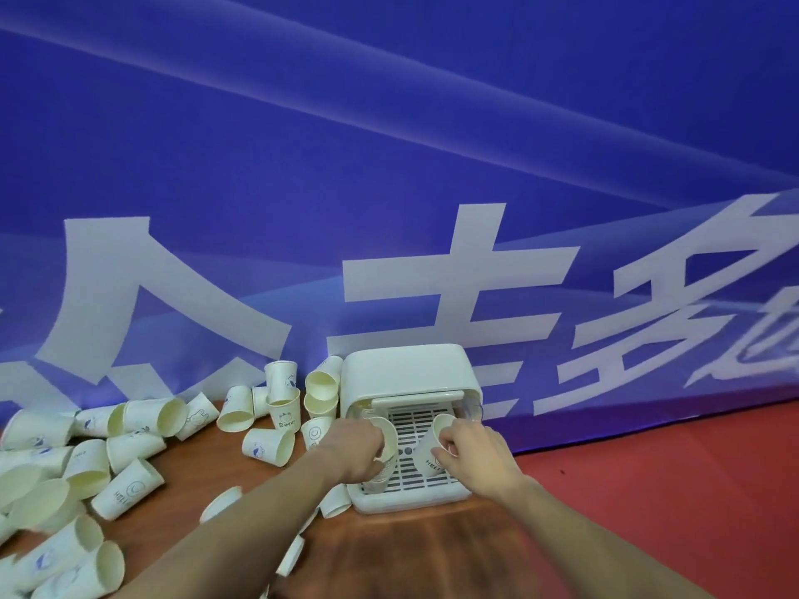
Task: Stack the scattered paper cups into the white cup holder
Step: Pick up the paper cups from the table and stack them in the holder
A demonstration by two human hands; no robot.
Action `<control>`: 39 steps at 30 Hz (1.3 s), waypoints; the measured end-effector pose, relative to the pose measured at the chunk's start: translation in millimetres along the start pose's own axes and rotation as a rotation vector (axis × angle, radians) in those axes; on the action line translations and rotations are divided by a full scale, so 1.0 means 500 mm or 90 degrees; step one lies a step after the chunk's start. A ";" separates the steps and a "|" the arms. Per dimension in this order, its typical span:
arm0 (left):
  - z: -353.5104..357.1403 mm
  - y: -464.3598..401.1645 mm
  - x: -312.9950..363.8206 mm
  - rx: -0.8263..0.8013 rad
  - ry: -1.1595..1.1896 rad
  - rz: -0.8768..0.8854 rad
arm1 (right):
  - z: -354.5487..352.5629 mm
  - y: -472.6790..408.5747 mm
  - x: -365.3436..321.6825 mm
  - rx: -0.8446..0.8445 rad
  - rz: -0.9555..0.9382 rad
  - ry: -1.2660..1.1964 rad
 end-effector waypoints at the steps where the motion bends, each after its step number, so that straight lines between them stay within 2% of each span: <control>1: 0.001 -0.002 0.000 -0.002 0.000 -0.001 | 0.002 0.000 0.002 -0.004 -0.002 0.003; 10: -0.009 0.011 -0.034 0.013 0.032 -0.029 | -0.021 -0.027 -0.044 0.039 -0.082 0.007; 18: -0.001 0.061 -0.099 0.033 0.066 -0.084 | -0.013 -0.067 -0.145 0.074 -0.209 0.099; 22: 0.025 0.100 -0.143 0.001 0.083 -0.130 | 0.023 -0.081 -0.176 0.029 -0.259 0.188; 27: 0.052 0.137 -0.186 -0.022 0.114 -0.180 | 0.072 -0.097 -0.192 -0.033 -0.260 0.273; 32: 0.081 0.149 -0.196 -0.031 0.138 -0.184 | 0.114 -0.112 -0.197 -0.111 -0.230 0.319; 39: 0.092 0.155 -0.187 -0.043 0.136 -0.176 | 0.133 -0.128 -0.194 -0.159 -0.209 0.346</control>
Point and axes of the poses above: each hand's wrist, its own y-axis away from the middle knuckle, its own z-axis out of the palm, x = y × z, the point moved 4 cm from there along -y, towards the middle knuckle, and after that the axes turned 3 degrees about y, right-handed, at the moved point
